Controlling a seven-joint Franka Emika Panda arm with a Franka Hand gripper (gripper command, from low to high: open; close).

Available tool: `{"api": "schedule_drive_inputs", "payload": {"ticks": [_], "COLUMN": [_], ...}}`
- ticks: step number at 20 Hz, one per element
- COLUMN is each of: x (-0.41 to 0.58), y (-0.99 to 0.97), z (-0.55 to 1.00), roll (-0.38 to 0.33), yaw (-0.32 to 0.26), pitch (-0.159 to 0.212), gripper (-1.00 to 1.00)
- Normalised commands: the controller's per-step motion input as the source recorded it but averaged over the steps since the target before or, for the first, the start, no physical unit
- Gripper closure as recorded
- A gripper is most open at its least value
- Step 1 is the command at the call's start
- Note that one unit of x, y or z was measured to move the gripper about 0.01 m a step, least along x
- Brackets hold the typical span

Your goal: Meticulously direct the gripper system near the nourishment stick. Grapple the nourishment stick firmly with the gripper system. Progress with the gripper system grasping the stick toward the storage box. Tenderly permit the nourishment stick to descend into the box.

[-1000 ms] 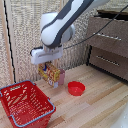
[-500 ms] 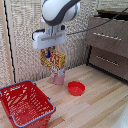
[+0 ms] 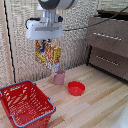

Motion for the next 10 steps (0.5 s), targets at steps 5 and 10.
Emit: {"api": "schedule_drive_inputs", "payload": {"ticks": [5, 10], "x": [0.000, 0.000], "y": [0.88, 0.94], "z": [-0.02, -0.11], "roll": [-0.020, -0.038], "yaw": [-0.046, -0.025], "pitch": [0.126, 0.136], "gripper": [1.00, 1.00]}}
